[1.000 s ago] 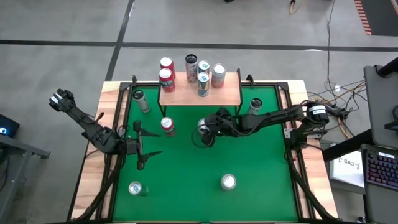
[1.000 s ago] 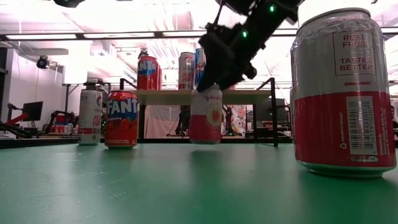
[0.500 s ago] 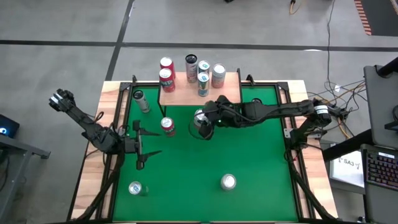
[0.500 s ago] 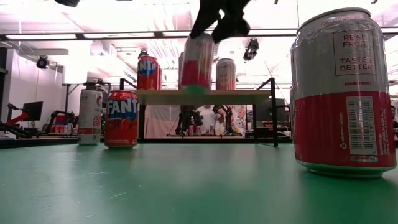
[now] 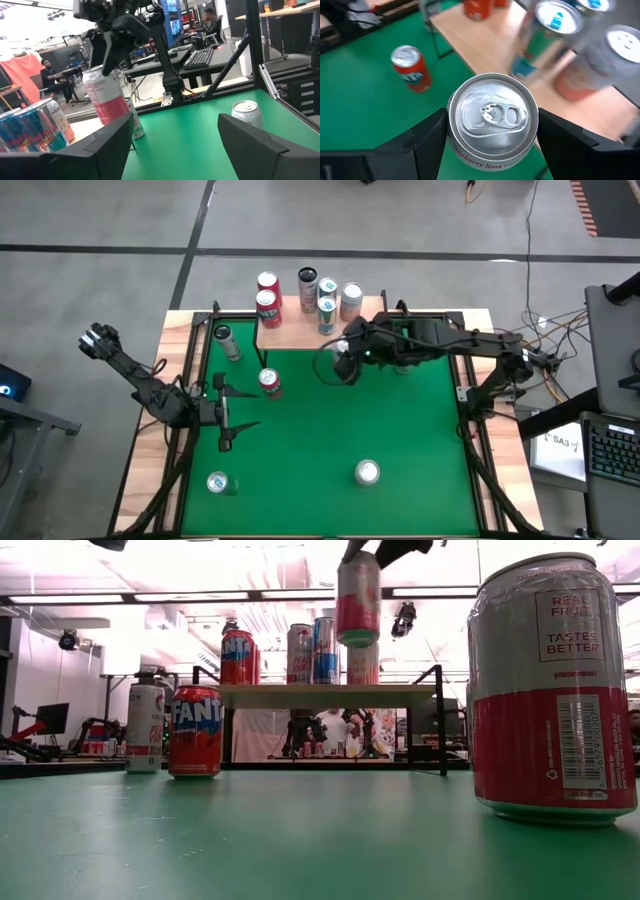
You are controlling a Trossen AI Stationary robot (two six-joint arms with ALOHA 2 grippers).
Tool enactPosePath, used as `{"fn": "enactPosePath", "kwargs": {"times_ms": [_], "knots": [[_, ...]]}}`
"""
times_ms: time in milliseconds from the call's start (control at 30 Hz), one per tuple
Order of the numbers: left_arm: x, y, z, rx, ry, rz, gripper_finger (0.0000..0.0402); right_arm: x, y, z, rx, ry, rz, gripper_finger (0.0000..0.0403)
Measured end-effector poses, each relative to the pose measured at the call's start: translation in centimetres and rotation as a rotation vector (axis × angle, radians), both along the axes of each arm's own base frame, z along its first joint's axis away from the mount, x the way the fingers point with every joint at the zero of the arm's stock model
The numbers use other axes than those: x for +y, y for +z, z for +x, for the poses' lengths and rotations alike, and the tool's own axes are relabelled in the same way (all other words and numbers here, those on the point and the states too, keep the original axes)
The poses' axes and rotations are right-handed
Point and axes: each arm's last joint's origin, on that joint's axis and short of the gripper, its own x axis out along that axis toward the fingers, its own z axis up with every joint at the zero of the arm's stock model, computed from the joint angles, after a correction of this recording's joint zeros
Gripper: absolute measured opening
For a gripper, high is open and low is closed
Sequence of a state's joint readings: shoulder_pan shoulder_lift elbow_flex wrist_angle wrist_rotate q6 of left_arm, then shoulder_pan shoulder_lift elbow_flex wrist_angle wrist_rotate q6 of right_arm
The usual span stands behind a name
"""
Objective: Place canned beverage on shelf
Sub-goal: Put the top white and pink soda can on the shelf
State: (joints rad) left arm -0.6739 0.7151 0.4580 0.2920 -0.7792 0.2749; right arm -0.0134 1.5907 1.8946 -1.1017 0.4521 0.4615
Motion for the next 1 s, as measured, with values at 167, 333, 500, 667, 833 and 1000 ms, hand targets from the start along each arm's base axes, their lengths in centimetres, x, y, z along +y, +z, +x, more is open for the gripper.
{"fn": "enactPosePath", "kwargs": {"times_ms": [167,333,500,667,833,1000], "knots": [[0.0,0.0,0.0,0.000,0.000,0.002,0.0274,-1.3,-0.1,-0.5,0.039,-0.046,0.006,0.0260],[0.0,0.0,0.0,0.000,0.000,0.004,0.0274,-3.2,-0.5,-0.9,0.066,-0.085,-0.001,0.0260],[0.0,0.0,0.0,0.000,0.000,0.004,0.0274,-5.1,-0.5,-2.3,0.074,-0.136,-0.007,0.0260],[0.0,0.0,0.0,0.001,0.000,0.005,0.0274,-6.4,-0.1,-4.3,0.030,-0.181,-0.023,0.0260],[0.0,0.0,0.0,0.001,0.000,0.004,0.0274,-7.0,-0.2,-6.0,-0.013,-0.210,-0.030,0.0260],[0.0,0.0,0.0,0.001,0.000,0.004,0.0274,-7.4,-1.2,-7.0,-0.066,-0.227,-0.038,0.0260]]}}
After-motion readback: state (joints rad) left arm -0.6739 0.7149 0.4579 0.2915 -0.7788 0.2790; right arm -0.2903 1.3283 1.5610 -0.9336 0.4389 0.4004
